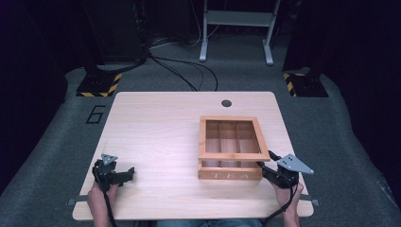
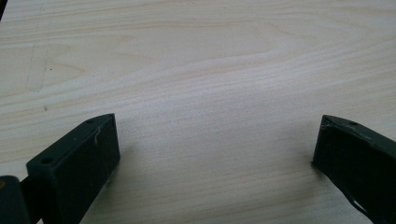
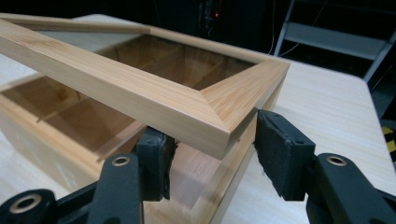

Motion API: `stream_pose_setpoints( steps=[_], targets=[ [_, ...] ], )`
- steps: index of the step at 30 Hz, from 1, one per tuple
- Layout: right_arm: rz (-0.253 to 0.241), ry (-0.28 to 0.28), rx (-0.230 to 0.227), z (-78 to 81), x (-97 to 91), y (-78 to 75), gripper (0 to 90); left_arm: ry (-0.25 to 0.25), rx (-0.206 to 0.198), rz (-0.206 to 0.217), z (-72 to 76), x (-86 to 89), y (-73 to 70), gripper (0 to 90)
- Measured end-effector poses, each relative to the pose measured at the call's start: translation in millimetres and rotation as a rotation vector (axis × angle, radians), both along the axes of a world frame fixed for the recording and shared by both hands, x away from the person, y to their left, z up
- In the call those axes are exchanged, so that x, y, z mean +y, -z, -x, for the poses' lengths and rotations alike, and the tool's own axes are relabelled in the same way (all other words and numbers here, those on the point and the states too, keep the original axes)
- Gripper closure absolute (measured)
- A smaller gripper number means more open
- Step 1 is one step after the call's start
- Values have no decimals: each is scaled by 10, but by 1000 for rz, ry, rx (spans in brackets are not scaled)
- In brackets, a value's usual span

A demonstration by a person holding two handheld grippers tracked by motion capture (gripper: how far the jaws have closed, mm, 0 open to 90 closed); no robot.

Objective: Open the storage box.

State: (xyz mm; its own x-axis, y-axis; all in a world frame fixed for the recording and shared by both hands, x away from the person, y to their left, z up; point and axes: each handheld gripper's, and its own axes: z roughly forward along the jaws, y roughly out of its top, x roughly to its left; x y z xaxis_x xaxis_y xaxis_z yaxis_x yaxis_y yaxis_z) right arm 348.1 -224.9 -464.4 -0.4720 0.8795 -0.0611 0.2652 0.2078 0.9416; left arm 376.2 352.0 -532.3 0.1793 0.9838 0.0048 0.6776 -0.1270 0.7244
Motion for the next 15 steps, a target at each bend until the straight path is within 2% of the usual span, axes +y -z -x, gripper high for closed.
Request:
stream_pose_setpoints(
  steps=[8, 15],
  targets=[
    [-12, 27, -57, -39, 4, -104, 543, 1, 0, -1, 0, 1, 0, 4],
    [-19, 39, -88, -83, 16, -166, 523, 1, 0, -1, 0, 1, 0, 4]
  ],
)
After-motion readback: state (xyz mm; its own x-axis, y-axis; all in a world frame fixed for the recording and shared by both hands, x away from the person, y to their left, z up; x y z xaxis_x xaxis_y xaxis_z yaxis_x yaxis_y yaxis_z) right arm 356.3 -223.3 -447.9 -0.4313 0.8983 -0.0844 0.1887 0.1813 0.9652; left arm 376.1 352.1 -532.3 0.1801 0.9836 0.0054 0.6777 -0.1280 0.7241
